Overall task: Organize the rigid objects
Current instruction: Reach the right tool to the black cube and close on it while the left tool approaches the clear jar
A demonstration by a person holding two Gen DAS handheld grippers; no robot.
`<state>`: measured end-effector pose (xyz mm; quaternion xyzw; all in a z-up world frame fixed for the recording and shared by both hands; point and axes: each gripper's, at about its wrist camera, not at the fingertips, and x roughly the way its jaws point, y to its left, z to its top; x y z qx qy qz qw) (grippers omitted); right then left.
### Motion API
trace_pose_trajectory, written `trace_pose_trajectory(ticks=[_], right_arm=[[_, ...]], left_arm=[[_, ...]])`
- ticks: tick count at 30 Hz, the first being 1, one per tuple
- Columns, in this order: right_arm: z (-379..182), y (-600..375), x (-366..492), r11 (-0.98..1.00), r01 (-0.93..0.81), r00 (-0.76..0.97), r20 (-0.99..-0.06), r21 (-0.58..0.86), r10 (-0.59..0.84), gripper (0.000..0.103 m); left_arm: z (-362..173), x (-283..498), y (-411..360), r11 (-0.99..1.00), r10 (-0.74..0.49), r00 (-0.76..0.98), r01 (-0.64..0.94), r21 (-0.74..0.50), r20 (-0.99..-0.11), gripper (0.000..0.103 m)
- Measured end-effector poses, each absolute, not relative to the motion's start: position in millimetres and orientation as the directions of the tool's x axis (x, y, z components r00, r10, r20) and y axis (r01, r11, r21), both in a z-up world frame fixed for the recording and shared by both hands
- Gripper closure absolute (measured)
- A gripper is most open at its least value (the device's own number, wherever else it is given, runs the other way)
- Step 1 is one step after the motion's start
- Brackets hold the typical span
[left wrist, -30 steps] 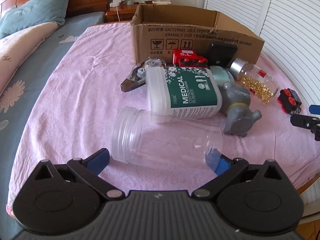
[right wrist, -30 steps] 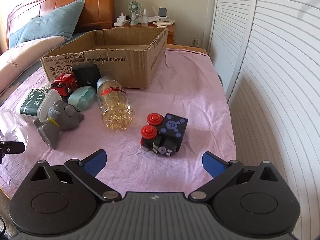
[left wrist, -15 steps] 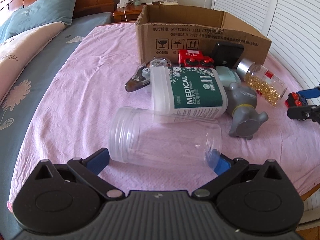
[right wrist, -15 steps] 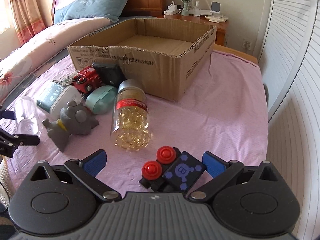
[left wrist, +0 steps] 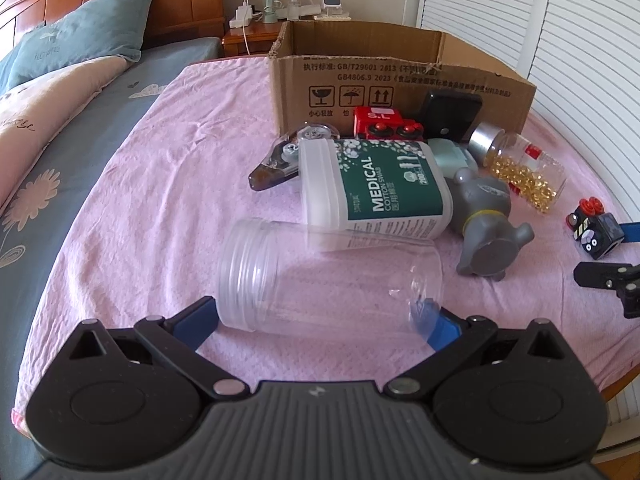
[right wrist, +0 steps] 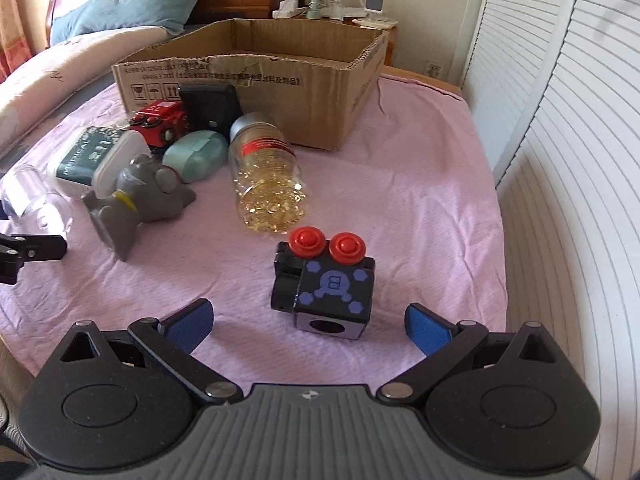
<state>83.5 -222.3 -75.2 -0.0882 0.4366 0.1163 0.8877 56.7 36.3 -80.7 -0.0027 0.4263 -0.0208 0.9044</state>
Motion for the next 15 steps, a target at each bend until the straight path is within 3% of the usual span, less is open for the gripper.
trace_pose_trajectory(ticks=[7,15], right_arm=[[-76.9,-228.2,84.1,0.965,-0.260,0.609,-0.781,-0.034,0.137,0.000],[-74.9,-223.8,84.7,0.970,-0.241,0.620,-0.775,-0.038,0.124,0.000]], left_arm=[[-76.1,50.2,39.5,0.997,-0.072,0.669,0.039,-0.063,-0.740,0.001],[-66.6,49.1,29.9,0.997,-0.069,0.707,0.081,-0.016,-0.704,0.003]])
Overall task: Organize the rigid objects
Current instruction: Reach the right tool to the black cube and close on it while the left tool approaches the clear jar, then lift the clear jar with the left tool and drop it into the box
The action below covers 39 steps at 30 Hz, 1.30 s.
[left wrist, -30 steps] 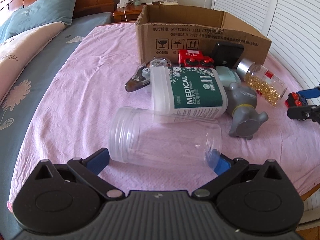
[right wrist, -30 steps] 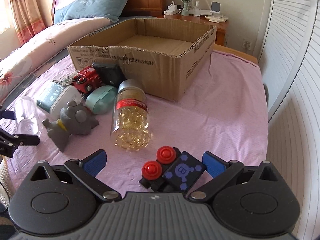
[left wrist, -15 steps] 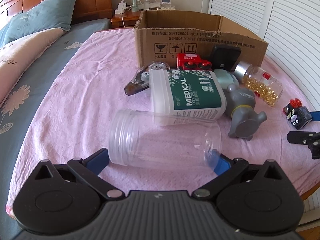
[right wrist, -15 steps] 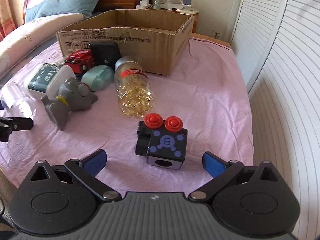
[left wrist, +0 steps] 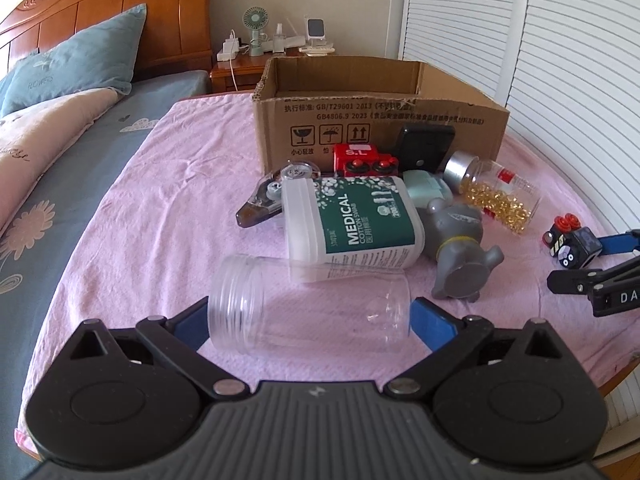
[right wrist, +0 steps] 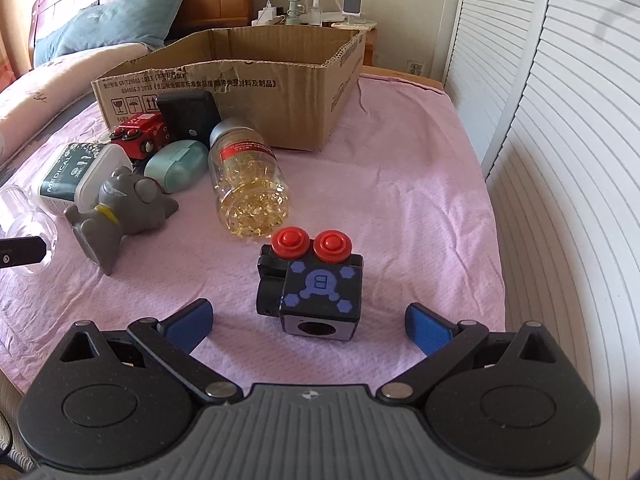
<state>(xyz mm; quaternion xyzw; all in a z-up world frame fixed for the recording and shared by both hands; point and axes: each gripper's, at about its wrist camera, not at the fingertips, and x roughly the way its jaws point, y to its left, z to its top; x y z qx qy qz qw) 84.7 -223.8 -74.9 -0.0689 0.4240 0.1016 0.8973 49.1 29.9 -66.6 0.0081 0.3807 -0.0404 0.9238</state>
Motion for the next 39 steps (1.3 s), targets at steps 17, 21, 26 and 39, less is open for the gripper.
trace_pose_trajectory(ticks=[17,21,26,39], right_arm=[[-65.9,-214.7,89.7,0.973,-0.219,0.639,-0.764,-0.074,0.086,0.046],[-63.7,-213.2,88.0,0.971,-0.226,0.637,-0.766,-0.084,0.082,0.047],[-52.6,-215.9,85.9,0.970,-0.232,0.644,-0.759,-0.076,0.095,0.047],[4.8,-204.1,98.7,0.944,-0.322,0.679,-0.711,-0.067,0.181,0.047]], left_arm=[[-62.9,55.2,37.7,0.994,-0.098,0.693,0.101,-0.038,-0.714,0.012],[-58.7,57.8,40.5,0.990,-0.124,0.681,0.137,-0.041,-0.721,0.012],[-50.5,60.4,44.0,0.983,-0.138,0.660,0.185,-0.018,-0.738,0.012],[2.8,93.3,54.1,0.957,-0.213,0.638,0.288,-0.027,-0.740,0.012]])
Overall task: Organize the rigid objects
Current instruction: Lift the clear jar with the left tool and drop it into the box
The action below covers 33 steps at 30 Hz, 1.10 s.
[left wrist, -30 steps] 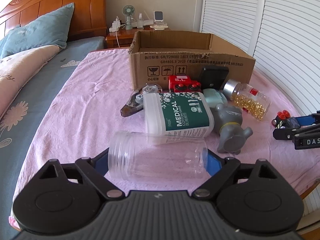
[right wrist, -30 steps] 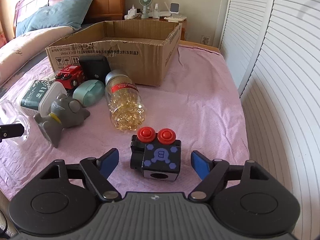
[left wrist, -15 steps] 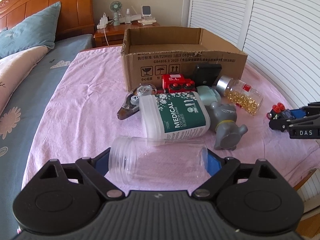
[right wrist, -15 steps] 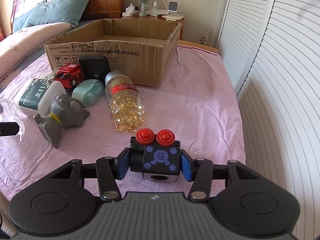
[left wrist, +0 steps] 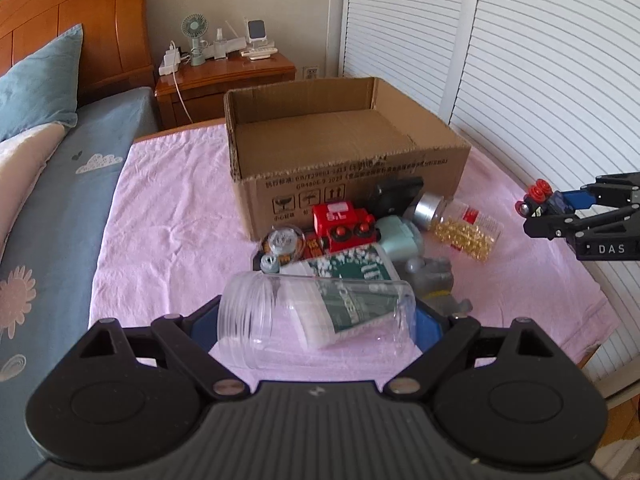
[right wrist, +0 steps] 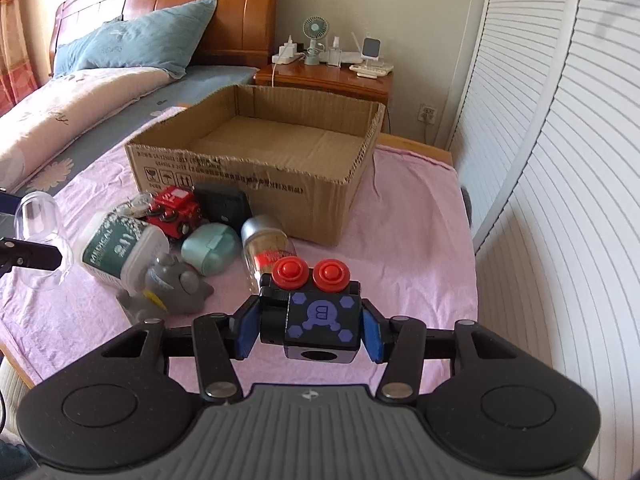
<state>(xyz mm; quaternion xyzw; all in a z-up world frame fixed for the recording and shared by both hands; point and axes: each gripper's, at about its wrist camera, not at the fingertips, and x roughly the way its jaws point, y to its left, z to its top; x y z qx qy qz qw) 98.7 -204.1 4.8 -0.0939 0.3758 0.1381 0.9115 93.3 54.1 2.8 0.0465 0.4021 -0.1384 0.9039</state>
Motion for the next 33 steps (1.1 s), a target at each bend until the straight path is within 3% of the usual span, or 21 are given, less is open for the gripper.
trace_pose_trajectory(ticks=[11,24,33], right_arm=[[42.8,-192.1,148.4,0.928,-0.371,0.707,-0.660,-0.041,0.253,0.047],[42.4,-181.3,199.1,0.927,-0.369,0.701,-0.674,-0.062,0.234,0.047],[36.1,-176.3,212.8,0.928,-0.367,0.684,-0.693,-0.060,0.225,0.047]], left_arm=[[54.4,194.6,35.3,0.944,-0.211,0.706,0.326,0.046,-0.676,0.012],[22.9,326.6,7.3,0.949,-0.172,0.659,0.311,0.058,-0.732,0.012],[13.2,343.5,13.2,0.964,-0.155,0.683,0.262,0.041,-0.714,0.011]])
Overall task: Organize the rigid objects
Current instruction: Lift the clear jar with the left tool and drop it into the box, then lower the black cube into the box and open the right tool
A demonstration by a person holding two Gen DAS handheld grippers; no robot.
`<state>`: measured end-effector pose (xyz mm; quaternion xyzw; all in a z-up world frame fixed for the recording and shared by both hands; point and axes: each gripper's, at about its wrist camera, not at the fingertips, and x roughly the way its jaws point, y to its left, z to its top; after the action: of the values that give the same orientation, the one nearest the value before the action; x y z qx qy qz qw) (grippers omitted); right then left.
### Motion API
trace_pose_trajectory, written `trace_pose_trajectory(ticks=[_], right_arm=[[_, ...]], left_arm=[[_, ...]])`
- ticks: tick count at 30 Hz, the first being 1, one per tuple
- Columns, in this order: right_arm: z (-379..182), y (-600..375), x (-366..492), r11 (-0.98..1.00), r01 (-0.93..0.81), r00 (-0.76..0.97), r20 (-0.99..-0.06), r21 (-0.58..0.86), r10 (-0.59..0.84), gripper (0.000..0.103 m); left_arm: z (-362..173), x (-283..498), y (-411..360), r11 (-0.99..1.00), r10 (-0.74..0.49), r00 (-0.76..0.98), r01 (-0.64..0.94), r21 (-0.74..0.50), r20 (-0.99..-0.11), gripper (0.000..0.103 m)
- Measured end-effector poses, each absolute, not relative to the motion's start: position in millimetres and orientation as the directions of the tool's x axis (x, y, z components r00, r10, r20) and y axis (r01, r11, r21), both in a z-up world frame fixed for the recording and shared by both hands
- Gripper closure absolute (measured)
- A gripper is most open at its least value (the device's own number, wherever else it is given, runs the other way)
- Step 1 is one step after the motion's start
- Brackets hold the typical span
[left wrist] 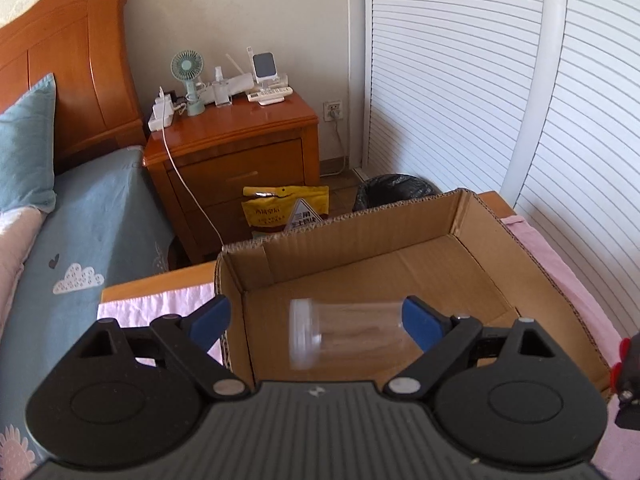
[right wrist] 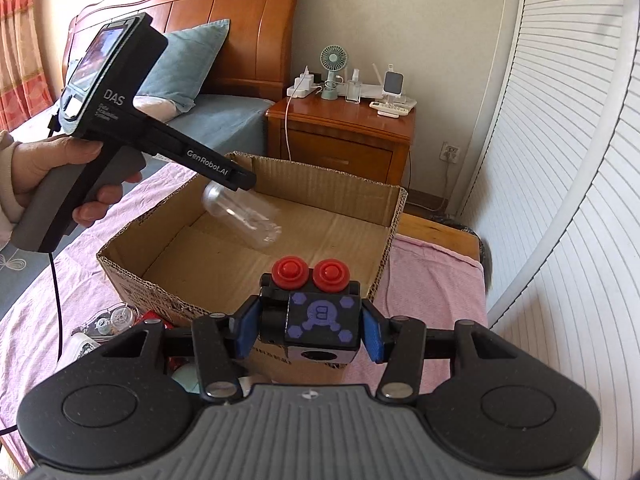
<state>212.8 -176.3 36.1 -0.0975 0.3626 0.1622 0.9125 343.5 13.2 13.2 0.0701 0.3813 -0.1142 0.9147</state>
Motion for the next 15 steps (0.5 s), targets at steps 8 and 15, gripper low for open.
trace_pose_trajectory(ticks=[8,15], right_arm=[[37.3,-168.9,218.8,0.926,-0.370,0.677,-0.704,-0.071,0.216,0.047],[39.8,-159.3,235.8,0.925,-0.373,0.673,-0.709,-0.078,0.211,0.047]], left_arm=[[25.2,300.8,35.7,0.967,-0.131,0.668,0.250,0.054,-0.733,0.007],[38.6,238.2,56.3,0.971,-0.142,0.681,0.236,0.032,-0.719,0.004]])
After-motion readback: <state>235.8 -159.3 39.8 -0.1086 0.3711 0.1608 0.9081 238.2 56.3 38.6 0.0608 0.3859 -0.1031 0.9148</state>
